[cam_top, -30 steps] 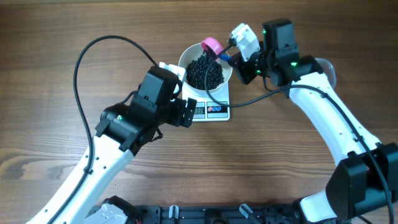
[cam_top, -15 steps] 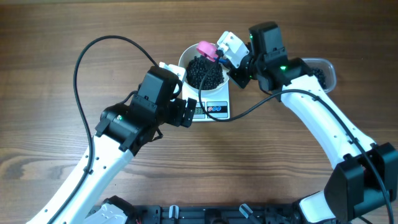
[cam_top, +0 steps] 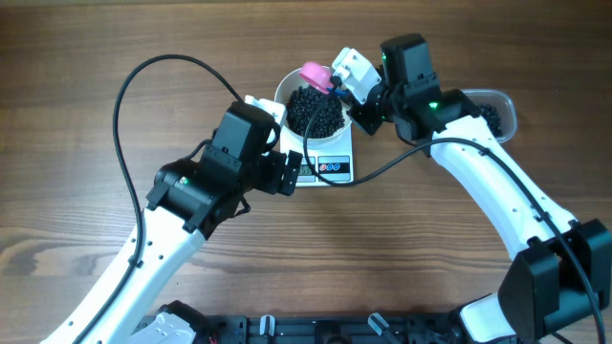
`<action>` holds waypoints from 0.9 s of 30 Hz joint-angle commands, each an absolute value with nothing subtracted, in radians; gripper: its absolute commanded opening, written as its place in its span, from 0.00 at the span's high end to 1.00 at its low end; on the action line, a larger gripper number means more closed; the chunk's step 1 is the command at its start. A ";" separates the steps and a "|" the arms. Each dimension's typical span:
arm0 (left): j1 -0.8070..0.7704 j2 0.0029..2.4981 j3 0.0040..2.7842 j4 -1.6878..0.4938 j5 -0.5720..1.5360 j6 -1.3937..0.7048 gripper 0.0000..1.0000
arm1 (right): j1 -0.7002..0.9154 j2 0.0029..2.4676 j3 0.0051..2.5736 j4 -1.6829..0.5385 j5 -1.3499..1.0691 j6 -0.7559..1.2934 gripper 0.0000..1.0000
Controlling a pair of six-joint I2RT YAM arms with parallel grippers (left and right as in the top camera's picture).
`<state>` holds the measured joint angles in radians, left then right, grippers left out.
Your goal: Scoop item into bowl and weigh 150g on scale
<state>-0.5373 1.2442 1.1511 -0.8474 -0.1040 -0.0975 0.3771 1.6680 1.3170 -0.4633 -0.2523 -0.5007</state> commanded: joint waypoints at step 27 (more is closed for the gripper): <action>-0.533 1.246 1.146 -0.845 -0.095 -0.083 0.00 | -0.261 1.433 1.321 -0.817 -0.205 -0.287 0.96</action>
<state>-0.5373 1.2442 1.1511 -0.8474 -0.1036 -0.0975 -0.2161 1.4517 1.3170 -0.8085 -0.1974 -0.2989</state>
